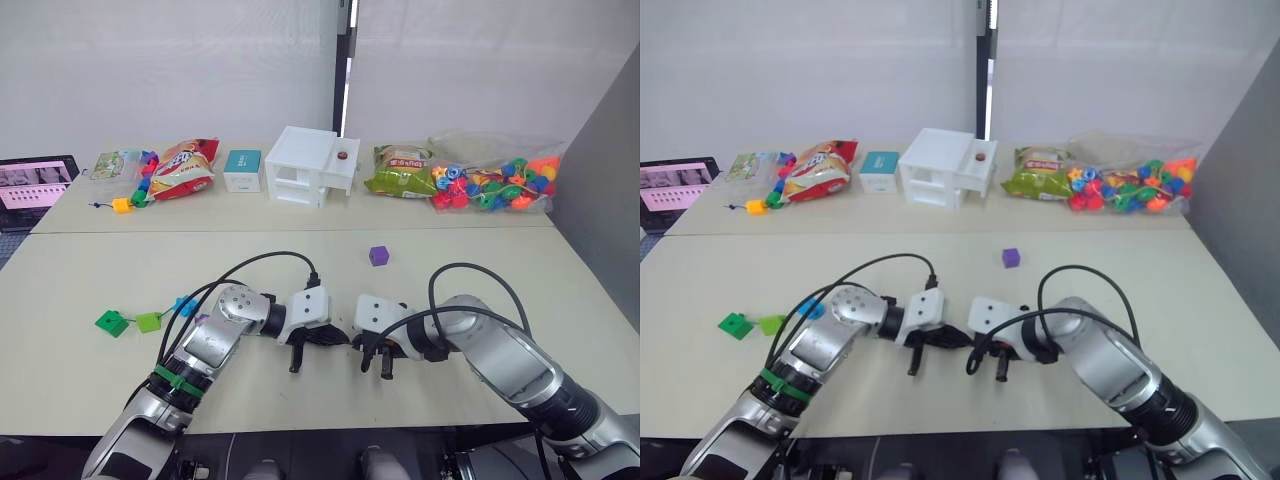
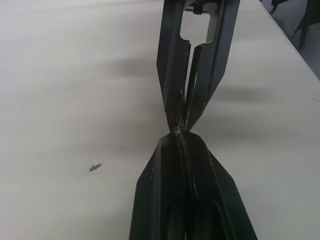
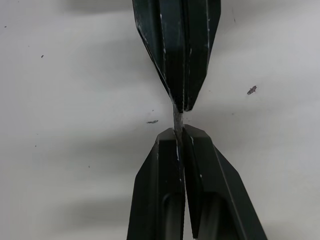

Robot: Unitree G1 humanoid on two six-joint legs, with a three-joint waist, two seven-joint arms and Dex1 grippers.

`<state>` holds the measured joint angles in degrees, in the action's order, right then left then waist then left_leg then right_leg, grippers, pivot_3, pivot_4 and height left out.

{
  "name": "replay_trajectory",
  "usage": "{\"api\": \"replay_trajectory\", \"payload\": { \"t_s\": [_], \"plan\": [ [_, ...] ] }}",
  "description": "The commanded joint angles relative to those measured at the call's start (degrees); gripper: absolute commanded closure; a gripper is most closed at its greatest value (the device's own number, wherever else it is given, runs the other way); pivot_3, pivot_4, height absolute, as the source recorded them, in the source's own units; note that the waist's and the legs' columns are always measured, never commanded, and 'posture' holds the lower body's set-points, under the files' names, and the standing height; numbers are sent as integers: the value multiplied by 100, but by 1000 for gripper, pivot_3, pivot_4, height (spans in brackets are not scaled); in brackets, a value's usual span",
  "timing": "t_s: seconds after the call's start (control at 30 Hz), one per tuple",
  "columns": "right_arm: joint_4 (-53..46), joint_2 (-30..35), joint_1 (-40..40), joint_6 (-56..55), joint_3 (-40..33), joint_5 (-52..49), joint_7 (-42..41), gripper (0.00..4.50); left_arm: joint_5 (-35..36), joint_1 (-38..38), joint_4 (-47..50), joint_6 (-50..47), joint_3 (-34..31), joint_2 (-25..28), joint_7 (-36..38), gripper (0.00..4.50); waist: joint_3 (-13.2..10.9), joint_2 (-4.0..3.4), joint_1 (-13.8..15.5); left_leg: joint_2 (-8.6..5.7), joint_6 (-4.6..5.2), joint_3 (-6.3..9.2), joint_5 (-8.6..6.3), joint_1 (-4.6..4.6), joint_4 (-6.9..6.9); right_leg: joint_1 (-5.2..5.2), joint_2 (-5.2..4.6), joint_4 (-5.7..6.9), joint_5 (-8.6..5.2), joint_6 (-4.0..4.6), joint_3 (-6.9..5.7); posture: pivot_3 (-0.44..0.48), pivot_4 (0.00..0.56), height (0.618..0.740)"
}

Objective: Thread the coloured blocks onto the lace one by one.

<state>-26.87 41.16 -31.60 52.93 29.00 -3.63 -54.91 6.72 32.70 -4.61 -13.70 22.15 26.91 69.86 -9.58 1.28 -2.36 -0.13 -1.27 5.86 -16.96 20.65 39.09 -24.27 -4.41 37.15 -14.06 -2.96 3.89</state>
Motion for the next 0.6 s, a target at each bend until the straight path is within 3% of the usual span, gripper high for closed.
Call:
{"api": "replay_trajectory", "payload": {
  "t_s": [0.03,0.2,0.53,0.6],
  "plan": [
    [-200,38,-85,-7,-100,-72,7,4500,79,73,231,-49,-105,122,94,3930,0,0,0,0,0,0,0,0,0,0,0,0,0,0,0,0,150,740],
    [-207,43,-83,-8,-98,-72,6,4500,-211,64,161,299,34,149,-28,2306,0,0,4,0,0,0,0,0,0,0,-1,-1,0,0,0,0,150,740],
    [-263,60,-77,36,-98,-80,4,4500,-230,60,17,323,119,-38,-41,2306,0,0,6,0,0,0,0,1,0,1,-1,-1,0,0,0,0,150,740],
    [-272,65,-78,46,-103,-83,3,4500,-244,64,-9,350,137,-33,-14,2871,0,0,3,0,0,0,0,1,0,0,0,-1,0,0,0,0,150,740]
  ]
}}
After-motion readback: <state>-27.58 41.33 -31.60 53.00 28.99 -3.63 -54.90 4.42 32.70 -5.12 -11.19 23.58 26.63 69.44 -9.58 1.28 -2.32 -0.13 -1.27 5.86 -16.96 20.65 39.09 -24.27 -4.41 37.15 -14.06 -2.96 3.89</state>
